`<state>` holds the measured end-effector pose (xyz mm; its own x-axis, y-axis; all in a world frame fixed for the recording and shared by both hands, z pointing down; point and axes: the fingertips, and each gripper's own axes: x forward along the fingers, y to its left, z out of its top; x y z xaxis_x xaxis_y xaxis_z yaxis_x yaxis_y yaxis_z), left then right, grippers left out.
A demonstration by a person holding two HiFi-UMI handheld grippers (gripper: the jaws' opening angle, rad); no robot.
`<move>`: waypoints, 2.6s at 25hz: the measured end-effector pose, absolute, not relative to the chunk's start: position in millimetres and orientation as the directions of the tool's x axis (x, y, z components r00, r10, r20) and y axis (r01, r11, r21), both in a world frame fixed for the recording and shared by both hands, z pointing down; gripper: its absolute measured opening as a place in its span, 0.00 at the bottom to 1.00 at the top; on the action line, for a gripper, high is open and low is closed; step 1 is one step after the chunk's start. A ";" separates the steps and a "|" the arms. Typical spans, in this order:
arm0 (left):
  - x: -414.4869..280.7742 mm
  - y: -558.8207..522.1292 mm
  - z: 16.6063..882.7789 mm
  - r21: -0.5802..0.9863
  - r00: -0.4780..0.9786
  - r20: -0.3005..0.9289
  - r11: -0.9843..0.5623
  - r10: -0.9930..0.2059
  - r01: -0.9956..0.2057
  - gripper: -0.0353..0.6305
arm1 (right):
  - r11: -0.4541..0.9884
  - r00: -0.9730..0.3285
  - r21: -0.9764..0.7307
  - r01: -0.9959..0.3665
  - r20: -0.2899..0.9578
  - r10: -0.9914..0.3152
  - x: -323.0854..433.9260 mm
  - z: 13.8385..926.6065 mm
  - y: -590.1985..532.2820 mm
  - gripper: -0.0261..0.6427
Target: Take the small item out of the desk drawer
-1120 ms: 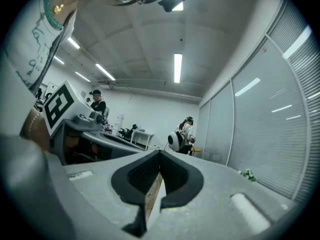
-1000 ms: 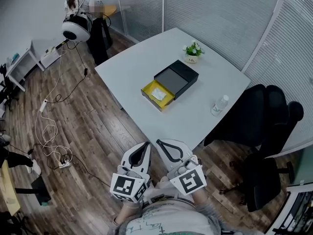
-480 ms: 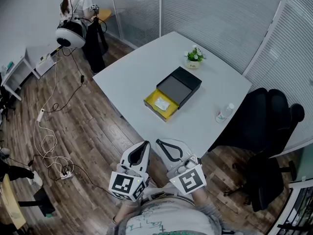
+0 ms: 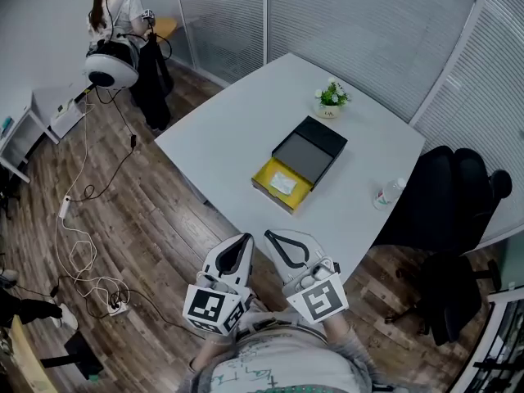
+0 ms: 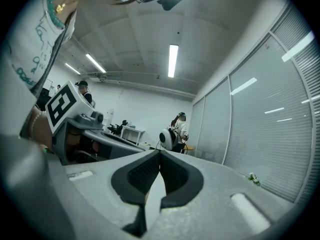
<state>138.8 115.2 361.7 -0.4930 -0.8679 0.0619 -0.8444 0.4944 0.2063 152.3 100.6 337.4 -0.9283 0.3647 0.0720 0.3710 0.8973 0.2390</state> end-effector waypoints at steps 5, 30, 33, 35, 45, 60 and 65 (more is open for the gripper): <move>119.6 126.9 365.3 0.212 -0.458 0.066 0.461 -0.886 -0.862 0.05 | 0.902 -0.935 0.245 0.355 0.091 0.343 131.7 342.3 115.8 0.04; 89.5 166.8 377.0 0.256 -0.415 0.100 0.427 -0.904 -0.867 0.05 | 0.922 -0.950 0.234 0.310 0.126 0.287 96.0 359.6 140.6 0.04; 82.6 166.6 383.1 0.256 -0.420 0.097 0.430 -0.902 -0.866 0.05 | 0.916 -0.948 0.249 0.316 0.124 0.293 88.2 357.4 138.1 0.04; 74.7 163.8 384.1 0.251 -0.425 0.097 0.435 -0.900 -0.865 0.05 | 0.914 -0.947 0.252 0.318 0.120 0.297 81.3 355.6 134.8 0.04; 36.7 109.9 376.6 0.236 -0.353 0.116 0.371 -0.928 -0.898 0.05 | 0.931 -0.958 0.229 0.285 0.109 0.266 42.2 352.1 91.5 0.04; 8.9 1.2 385.4 0.246 -0.168 0.175 0.208 -0.970 -0.947 0.05 | 0.970 -0.984 0.190 0.155 0.122 0.133 17.8 359.2 -5.7 0.04; 13.1 -29.8 395.3 0.264 -0.105 0.183 0.151 -0.978 -0.953 0.05 | 0.973 -0.987 0.196 0.123 0.126 0.099 20.4 358.0 -32.8 0.04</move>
